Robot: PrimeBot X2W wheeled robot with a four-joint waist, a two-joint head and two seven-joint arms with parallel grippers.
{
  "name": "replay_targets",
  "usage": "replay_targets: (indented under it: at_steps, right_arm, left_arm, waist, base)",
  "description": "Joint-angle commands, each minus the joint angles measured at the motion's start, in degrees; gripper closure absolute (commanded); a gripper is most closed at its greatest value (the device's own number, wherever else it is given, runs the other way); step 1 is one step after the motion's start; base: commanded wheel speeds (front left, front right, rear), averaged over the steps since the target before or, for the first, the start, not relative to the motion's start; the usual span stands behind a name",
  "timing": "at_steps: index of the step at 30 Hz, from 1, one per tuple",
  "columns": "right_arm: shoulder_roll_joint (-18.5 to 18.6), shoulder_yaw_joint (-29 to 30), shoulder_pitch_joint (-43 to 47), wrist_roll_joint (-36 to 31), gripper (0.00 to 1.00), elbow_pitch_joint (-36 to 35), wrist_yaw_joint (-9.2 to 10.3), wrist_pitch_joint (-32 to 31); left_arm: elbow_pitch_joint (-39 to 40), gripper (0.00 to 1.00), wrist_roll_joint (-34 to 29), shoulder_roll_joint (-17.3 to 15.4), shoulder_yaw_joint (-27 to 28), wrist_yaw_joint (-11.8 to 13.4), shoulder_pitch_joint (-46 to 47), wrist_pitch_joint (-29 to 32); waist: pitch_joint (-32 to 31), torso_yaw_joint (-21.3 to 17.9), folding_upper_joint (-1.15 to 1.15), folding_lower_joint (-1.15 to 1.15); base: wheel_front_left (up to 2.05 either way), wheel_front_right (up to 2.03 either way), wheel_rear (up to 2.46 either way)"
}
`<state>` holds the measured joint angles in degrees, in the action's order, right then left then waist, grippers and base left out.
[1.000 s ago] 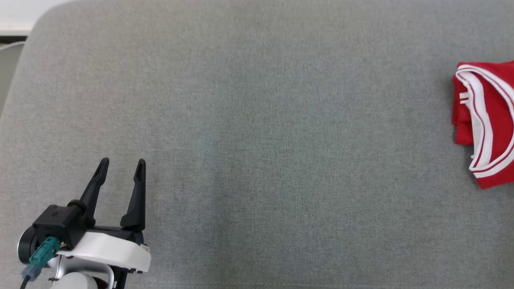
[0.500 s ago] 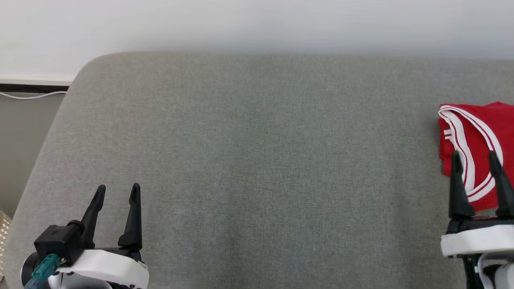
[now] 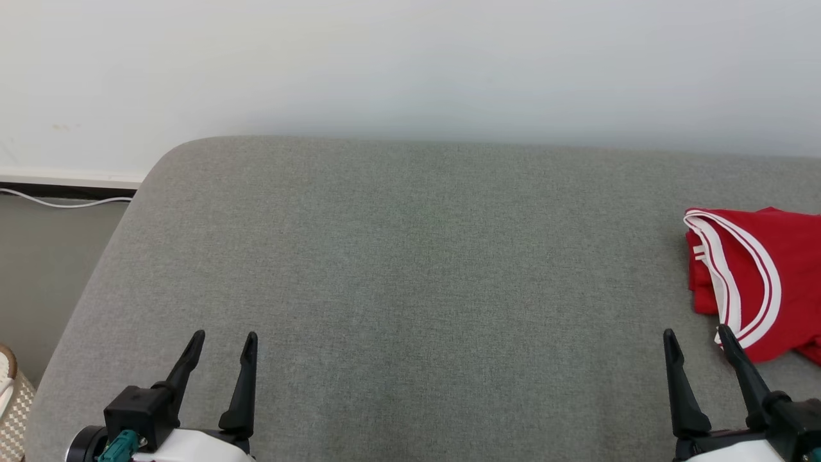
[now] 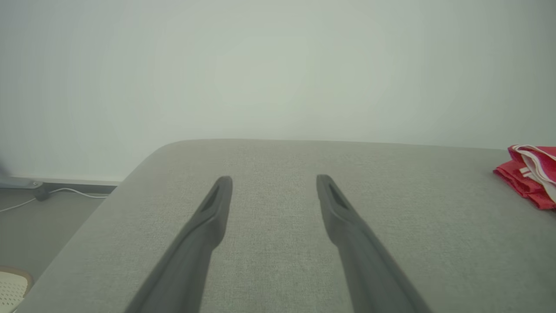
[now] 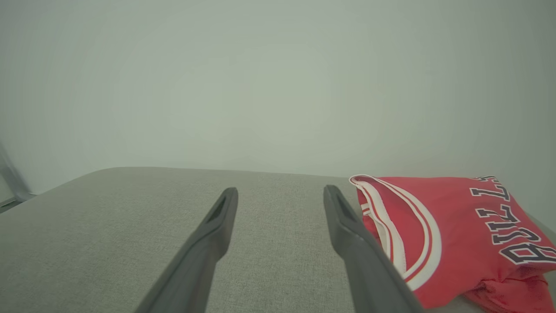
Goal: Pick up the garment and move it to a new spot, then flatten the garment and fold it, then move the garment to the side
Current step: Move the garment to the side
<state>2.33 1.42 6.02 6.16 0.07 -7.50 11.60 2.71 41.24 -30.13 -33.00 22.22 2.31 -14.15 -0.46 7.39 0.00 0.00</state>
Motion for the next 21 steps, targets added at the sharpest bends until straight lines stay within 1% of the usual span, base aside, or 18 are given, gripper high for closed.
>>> replay_targets:
  at_steps: [1,10,21]
  right_arm:
    - [0.6,-0.4,0.2,0.5,0.0,-2.3,0.01,-0.1]
    - [0.6,2.2,3.6,2.9,0.0,-2.9,0.01,-0.3]
    - [0.6,2.2,4.5,4.1,0.0,-3.1,0.01,-0.2]
  left_arm:
    - [0.4,0.0,-0.7,-1.7,2.0,-0.1,1.2,-0.3]
    - [-0.5,0.0,-0.7,-1.8,1.5,0.3,0.1,-0.1]
    - [-0.9,0.0,-0.5,-2.0,1.5,1.0,-0.3,0.1]
  waist:
    - [-0.6,0.0,0.0,0.0]
    - [-1.5,-1.0,0.0,0.0]
    - [-1.7,-1.6,0.0,0.0]
  base:
    - [0.0,0.0,0.0]
    - [0.0,0.0,0.0]
    - [0.0,0.0,0.0]
